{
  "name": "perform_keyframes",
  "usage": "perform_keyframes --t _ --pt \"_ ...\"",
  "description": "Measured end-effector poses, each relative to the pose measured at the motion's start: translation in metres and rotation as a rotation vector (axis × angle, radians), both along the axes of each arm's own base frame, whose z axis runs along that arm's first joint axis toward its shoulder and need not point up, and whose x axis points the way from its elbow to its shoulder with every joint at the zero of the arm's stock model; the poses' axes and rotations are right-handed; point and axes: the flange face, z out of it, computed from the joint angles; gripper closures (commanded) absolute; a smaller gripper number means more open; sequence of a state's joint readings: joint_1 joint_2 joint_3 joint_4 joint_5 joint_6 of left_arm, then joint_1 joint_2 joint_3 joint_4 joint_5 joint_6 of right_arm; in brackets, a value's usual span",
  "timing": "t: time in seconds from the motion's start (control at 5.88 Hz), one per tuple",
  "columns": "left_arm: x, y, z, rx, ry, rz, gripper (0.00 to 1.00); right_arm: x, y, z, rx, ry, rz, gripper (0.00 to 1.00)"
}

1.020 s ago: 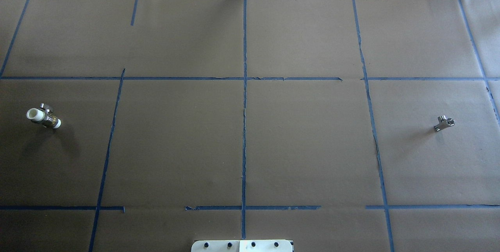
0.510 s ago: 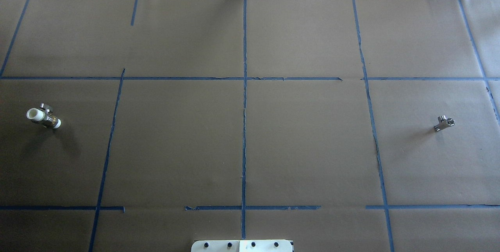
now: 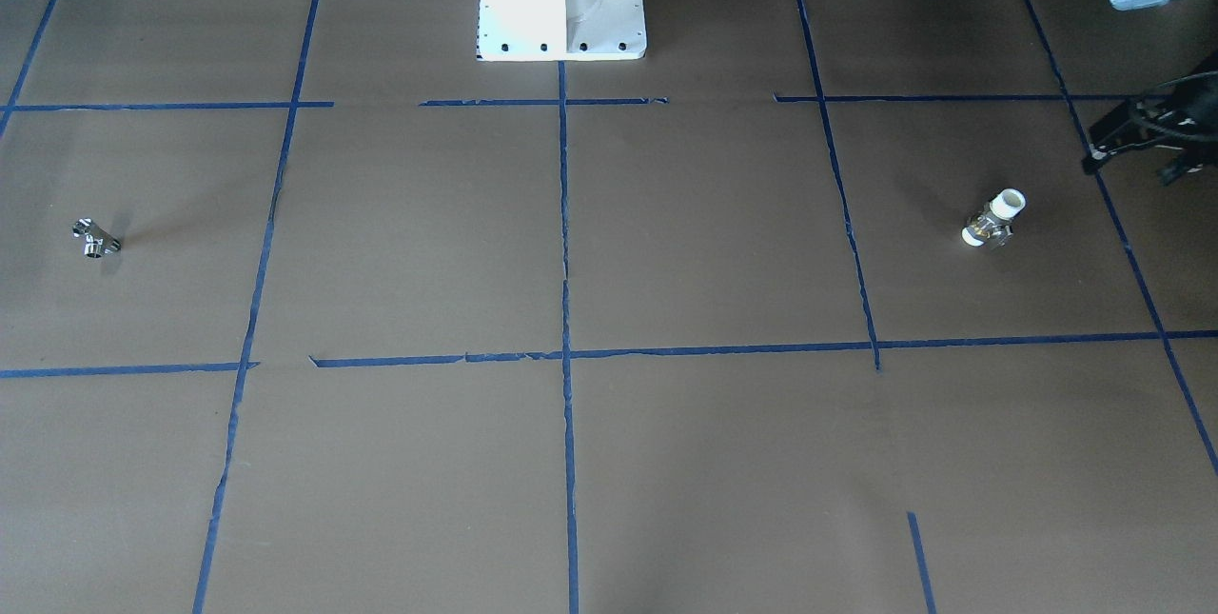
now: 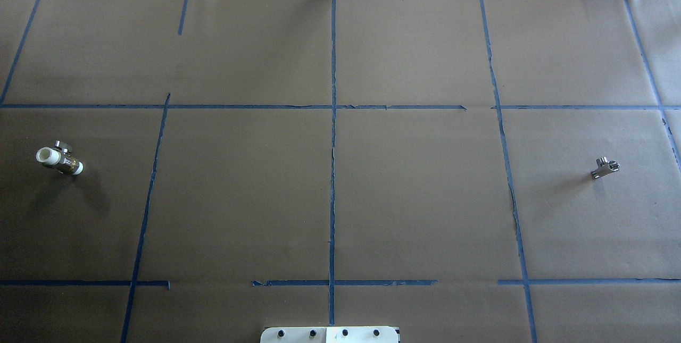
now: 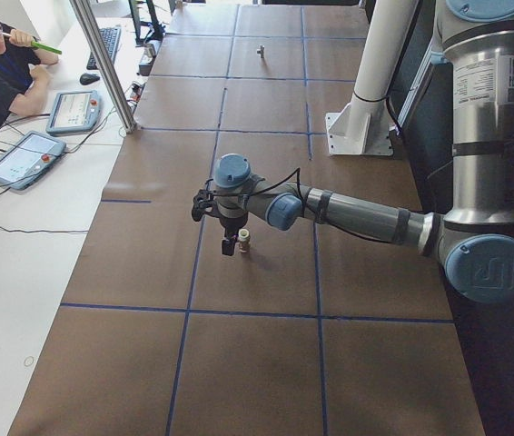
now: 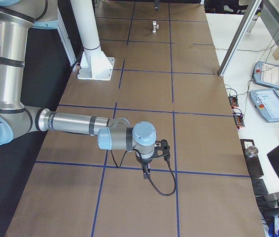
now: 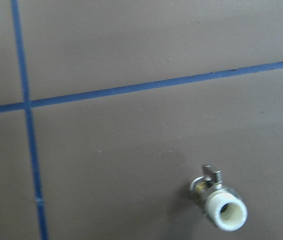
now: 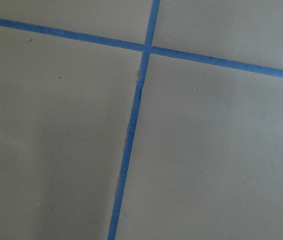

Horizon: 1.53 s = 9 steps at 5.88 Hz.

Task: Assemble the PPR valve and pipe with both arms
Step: 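Lower the left gripper onto the white PPR fitting and close it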

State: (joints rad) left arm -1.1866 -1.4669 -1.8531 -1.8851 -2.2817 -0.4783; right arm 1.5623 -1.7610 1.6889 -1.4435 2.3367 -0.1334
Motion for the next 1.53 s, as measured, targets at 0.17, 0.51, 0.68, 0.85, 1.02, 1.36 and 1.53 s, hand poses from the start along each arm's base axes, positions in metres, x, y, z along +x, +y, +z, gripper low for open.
perform_keyframes --t 0.17,0.51,0.68,0.85,1.02,1.36,1.53 --pt "0.042 0.007 -0.002 -0.01 -0.02 -0.042 0.0 -0.001 0.0 0.0 0.0 0.0 -0.001 0.0" --pt "0.088 0.017 0.013 -0.018 -0.065 -0.062 0.0 -0.001 0.0 0.001 -0.001 0.0 -0.003 0.0" --pt "0.094 0.018 0.018 -0.02 -0.069 -0.058 0.0 -0.001 0.0 0.001 -0.002 0.0 -0.004 0.0" --pt "0.097 0.019 0.019 -0.022 -0.068 -0.056 0.0 -0.002 0.0 0.001 -0.003 0.0 -0.004 0.0" --pt "0.098 0.019 0.018 -0.021 -0.065 -0.055 0.03 -0.002 0.0 0.002 -0.003 0.0 -0.004 0.0" --pt "0.1 0.017 0.014 -0.016 -0.058 -0.052 0.02 -0.002 0.001 0.002 -0.003 0.001 -0.005 0.0" --pt "0.101 0.018 0.013 -0.017 -0.053 -0.047 0.03 -0.002 0.001 0.003 -0.005 0.001 -0.005 0.0"
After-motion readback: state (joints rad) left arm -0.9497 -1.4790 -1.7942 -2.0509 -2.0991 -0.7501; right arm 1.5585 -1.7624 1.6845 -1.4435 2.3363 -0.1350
